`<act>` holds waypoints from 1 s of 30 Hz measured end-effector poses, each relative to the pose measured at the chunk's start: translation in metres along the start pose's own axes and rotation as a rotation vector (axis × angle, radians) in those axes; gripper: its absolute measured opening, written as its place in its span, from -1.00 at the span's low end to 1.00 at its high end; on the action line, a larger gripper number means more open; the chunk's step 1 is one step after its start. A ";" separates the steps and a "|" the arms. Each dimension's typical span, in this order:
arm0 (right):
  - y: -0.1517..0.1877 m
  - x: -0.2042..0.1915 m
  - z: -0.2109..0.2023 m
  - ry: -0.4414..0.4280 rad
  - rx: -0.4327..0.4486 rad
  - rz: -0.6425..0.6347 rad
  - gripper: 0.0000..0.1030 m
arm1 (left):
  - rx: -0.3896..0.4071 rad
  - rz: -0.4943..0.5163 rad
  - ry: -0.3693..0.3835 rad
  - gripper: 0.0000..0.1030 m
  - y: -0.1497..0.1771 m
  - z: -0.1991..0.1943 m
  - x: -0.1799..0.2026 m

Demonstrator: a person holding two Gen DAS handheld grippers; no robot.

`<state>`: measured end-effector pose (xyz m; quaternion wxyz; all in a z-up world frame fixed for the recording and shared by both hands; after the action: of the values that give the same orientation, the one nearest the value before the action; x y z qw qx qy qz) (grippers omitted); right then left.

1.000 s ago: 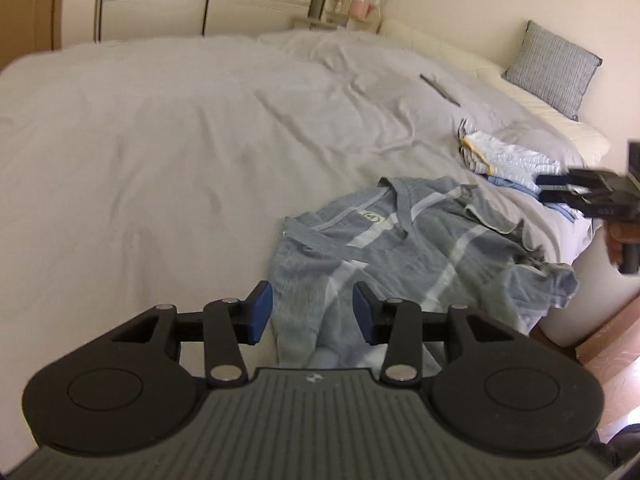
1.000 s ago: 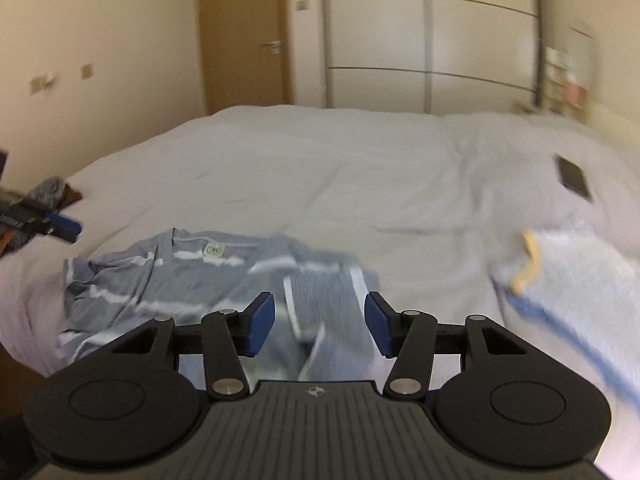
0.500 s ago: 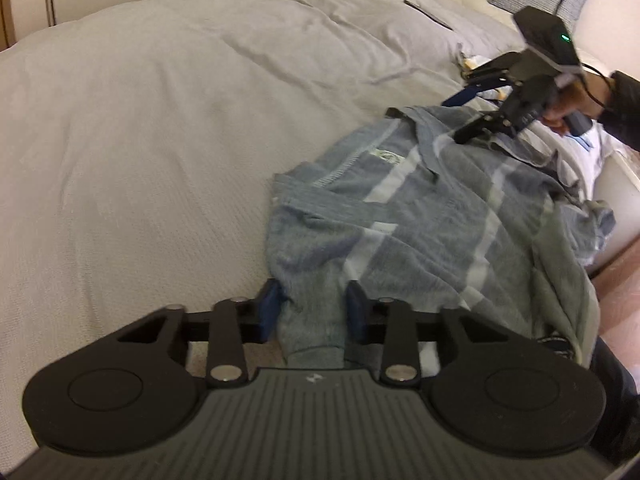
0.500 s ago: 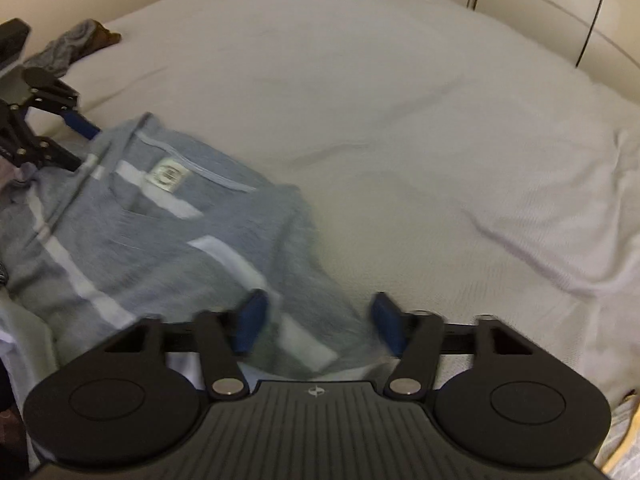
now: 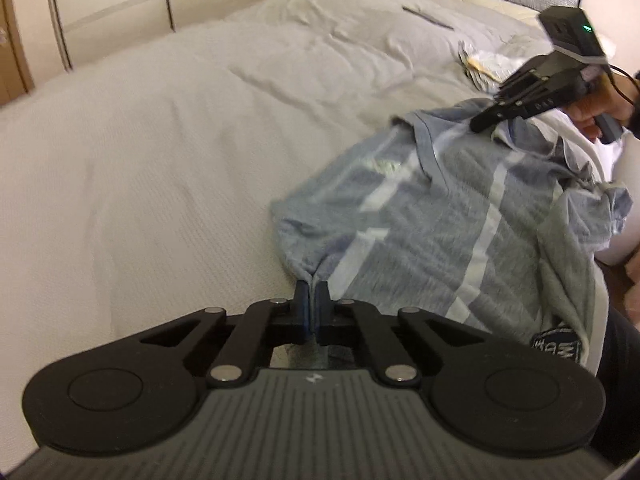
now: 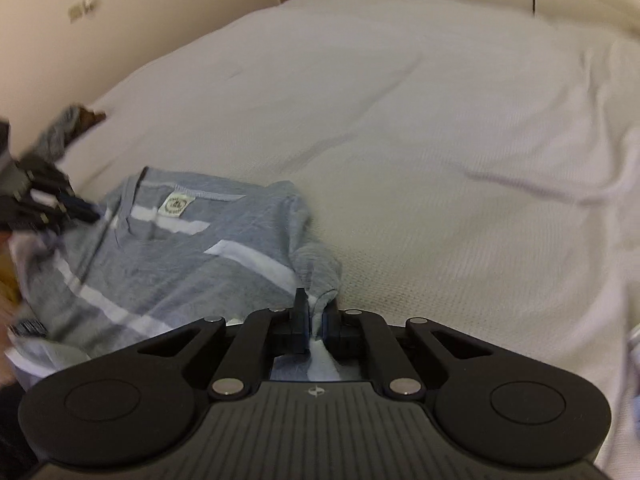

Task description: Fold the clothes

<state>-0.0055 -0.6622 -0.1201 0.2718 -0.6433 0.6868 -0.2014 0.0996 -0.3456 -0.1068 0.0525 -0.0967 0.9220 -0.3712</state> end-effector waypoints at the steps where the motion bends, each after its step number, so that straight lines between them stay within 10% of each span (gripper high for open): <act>1: 0.000 -0.007 -0.006 0.026 0.021 -0.027 -0.94 | 0.021 0.000 -0.018 -1.00 -0.004 -0.008 -0.001; 16: -0.062 -0.022 -0.129 0.377 0.488 -0.152 -0.96 | 0.267 0.191 -0.246 -0.99 -0.142 -0.062 -0.035; 30: -0.181 0.082 0.009 0.562 0.503 -0.152 -0.72 | 0.203 0.037 -0.354 -0.78 -0.205 0.138 -0.143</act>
<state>0.1389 -0.7598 -0.0230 0.2065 -0.5252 0.6140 -0.5518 0.2910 -0.5522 -0.0602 0.2299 -0.1378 0.8578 -0.4385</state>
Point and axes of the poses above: each gripper's, at about its wrist camera, not at the fingertips, and z roughly the way its jaws point, x to its right, y to its underside, the point moved 3 cm from there along z, roughly the way its jaws point, and after that the axes turned 3 degrees about y, right-handed, at the moved point
